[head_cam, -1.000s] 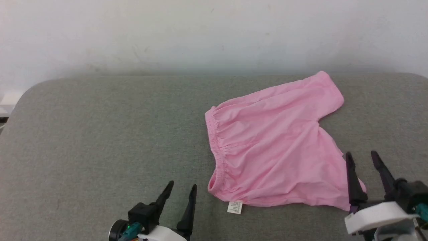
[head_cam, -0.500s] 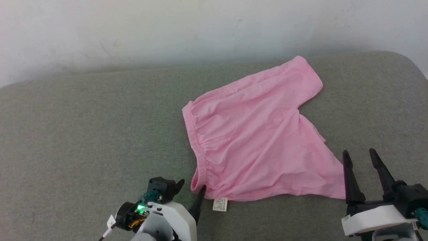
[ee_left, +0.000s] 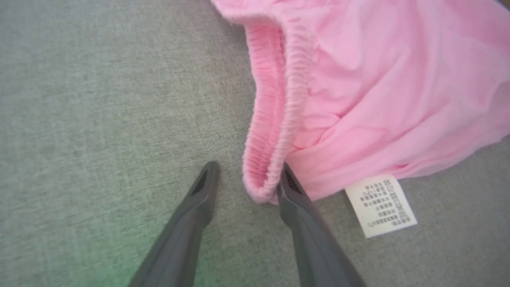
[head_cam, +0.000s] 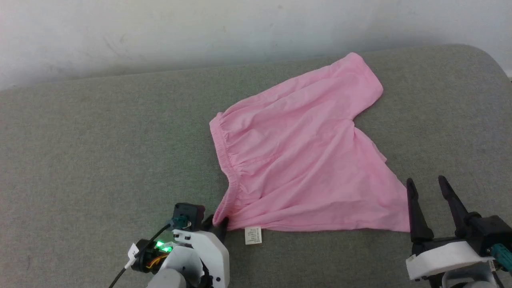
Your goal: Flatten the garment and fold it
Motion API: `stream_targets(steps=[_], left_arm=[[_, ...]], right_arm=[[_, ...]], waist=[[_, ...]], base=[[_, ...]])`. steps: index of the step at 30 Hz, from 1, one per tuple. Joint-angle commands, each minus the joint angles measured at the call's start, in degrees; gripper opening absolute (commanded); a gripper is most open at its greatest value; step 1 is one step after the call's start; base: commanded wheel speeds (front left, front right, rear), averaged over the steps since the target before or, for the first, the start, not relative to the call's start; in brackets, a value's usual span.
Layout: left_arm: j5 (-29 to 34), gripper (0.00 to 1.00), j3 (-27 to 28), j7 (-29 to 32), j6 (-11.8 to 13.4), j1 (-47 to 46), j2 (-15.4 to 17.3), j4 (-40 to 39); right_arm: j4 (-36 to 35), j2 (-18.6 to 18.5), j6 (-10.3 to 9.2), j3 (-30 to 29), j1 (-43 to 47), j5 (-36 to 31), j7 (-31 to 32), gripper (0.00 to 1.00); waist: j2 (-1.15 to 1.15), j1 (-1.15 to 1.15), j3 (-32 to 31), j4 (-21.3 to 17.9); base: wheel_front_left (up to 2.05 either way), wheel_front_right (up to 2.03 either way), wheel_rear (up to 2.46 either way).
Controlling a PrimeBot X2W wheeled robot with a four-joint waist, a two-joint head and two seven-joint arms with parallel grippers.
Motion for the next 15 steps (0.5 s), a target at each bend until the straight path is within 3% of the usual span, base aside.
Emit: stream_targets(steps=[1,5,8,15], left_arm=[[-0.1,0.00,-0.4,1.4,0.2,1.2,0.1,2.5],[-1.9,0.00,-0.1,-1.2,-0.7,1.7,-0.7,2.1],[-2.6,0.00,0.3,-4.7,-0.9,2.3,-1.0,0.6],[-3.4,0.00,1.1,-10.3,-0.2,4.3,-1.4,-4.3]], right_arm=[[0.2,0.3,-0.06,0.1,-0.6,-0.5,0.3,1.00],[1.2,-0.2,-0.06,1.0,0.4,-0.4,5.2,1.00],[2.1,-1.4,-0.06,1.7,2.1,0.7,13.7,1.00],[0.4,-0.4,-0.06,-4.3,3.7,3.6,30.9,1.00]], waist=[[0.00,0.00,-0.3,0.4],[0.00,0.00,-1.9,1.5],[0.00,0.00,-3.2,2.3],[0.00,0.00,-4.2,4.3]], base=[[0.00,0.00,0.00],[0.00,0.00,0.00],[0.00,0.00,0.00],[0.00,0.00,0.00]])
